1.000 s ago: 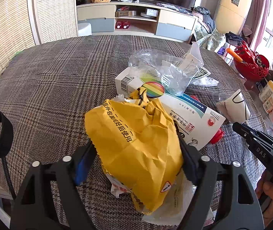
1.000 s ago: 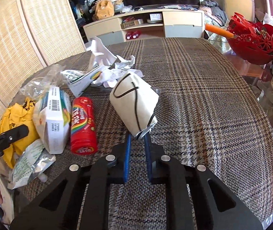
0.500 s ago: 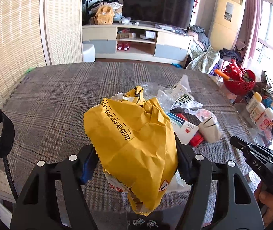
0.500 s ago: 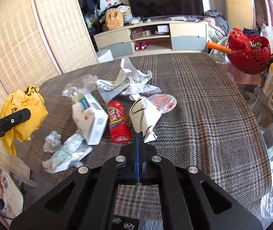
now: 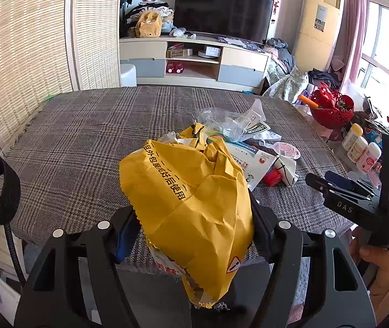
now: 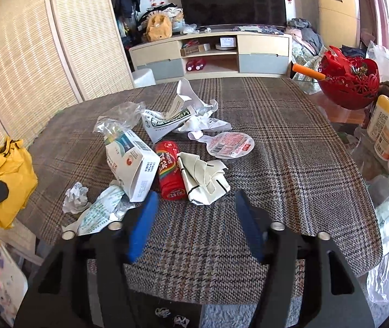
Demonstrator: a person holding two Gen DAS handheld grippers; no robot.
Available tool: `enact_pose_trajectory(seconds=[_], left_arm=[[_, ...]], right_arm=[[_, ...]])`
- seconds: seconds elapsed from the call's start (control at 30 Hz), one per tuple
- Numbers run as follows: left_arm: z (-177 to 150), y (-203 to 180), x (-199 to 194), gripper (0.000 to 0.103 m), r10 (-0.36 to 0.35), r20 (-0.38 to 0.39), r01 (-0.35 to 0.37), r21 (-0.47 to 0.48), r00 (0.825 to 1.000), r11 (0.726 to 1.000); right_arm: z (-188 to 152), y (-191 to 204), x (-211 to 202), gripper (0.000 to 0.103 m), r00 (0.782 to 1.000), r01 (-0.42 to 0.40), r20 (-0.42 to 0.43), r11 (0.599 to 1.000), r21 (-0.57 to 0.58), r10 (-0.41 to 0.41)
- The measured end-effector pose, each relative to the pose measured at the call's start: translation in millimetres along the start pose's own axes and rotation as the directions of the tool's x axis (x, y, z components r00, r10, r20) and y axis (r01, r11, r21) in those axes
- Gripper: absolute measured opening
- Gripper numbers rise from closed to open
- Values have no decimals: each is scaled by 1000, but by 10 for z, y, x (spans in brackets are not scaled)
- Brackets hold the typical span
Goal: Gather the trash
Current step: 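Lift the yellow bag and white paper and carry both toward the bin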
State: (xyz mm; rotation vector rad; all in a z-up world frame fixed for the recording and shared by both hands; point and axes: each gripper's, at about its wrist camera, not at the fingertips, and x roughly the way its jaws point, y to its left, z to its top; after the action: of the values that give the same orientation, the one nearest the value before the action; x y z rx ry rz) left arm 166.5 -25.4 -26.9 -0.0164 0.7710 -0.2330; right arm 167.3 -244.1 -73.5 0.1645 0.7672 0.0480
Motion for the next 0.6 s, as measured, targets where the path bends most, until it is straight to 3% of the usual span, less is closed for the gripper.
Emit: enact_pose_trajectory(seconds=[0.33, 0.53, 0.6], left_arm=[[108, 2, 354, 66, -3, -34, 3, -7, 999, 1000], [134, -3, 451, 66, -3, -39, 3, -16, 999, 1000], [132, -2, 467, 66, -5, -41, 5, -16, 999, 1000]], right_arm=[[178, 1, 575, 61, 998, -19, -57, 1000, -18, 18], [210, -58, 741, 49, 996, -41, -82, 999, 0, 41], [207, -123, 756, 40, 995, -49, -89, 998, 24, 51]])
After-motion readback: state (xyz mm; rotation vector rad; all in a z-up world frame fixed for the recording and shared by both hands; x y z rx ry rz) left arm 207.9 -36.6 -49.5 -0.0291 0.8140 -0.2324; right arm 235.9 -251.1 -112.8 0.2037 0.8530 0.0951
